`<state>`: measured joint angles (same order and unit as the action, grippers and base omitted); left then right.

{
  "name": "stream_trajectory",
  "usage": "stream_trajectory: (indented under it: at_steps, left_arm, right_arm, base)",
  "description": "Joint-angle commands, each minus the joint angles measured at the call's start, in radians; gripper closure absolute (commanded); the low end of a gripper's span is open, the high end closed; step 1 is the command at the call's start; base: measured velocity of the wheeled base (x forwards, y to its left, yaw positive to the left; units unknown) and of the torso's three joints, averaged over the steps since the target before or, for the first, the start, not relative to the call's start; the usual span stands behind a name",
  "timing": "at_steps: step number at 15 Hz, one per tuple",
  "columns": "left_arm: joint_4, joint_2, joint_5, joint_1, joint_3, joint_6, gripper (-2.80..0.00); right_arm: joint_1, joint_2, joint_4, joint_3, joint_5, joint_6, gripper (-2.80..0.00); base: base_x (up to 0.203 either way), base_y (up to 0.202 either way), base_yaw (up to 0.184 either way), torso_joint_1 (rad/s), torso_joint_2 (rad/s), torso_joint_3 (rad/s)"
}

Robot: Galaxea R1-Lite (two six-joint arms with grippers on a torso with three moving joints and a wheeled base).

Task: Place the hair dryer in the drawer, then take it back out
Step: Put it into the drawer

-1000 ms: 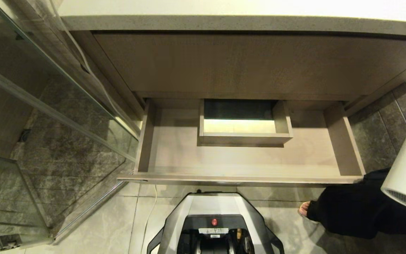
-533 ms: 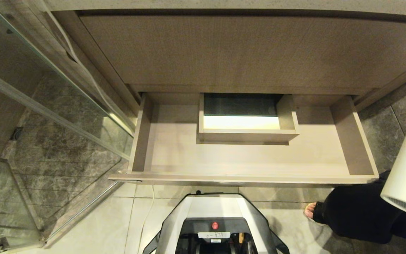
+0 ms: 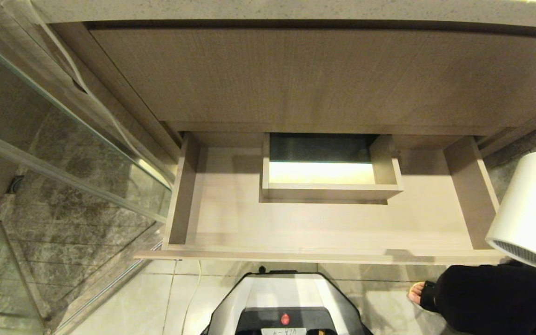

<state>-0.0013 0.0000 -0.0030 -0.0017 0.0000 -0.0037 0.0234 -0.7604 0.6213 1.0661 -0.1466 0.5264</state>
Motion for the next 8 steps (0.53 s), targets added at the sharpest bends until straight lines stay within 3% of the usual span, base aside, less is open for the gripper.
stream_trajectory:
  at_steps: [1, 6, 8]
  left_arm:
    - [0.0, 0.0, 0.0, 0.0, 0.0, 0.0, 0.0]
    - [0.0, 0.0, 0.0, -0.001, 0.0, 0.0, 0.0]
    - [0.0, 0.0, 0.0, 0.0, 0.0, 0.0, 0.0]
  right_arm:
    - [0.001, -0.093, -0.012, 0.021, -0.002, -0.047, 0.0]
    - [0.001, -0.273, -0.065, 0.059, -0.001, -0.327, 0.0]
    - [-0.001, -0.318, -0.156, 0.014, 0.001, -0.389, 0.0]
  base:
    - [0.0, 0.0, 0.0, 0.096, 0.07, 0.147]
    - [0.0, 0.0, 0.0, 0.042, 0.03, 0.053]
    - [0.0, 0.0, 0.0, 0.023, 0.01, 0.047]
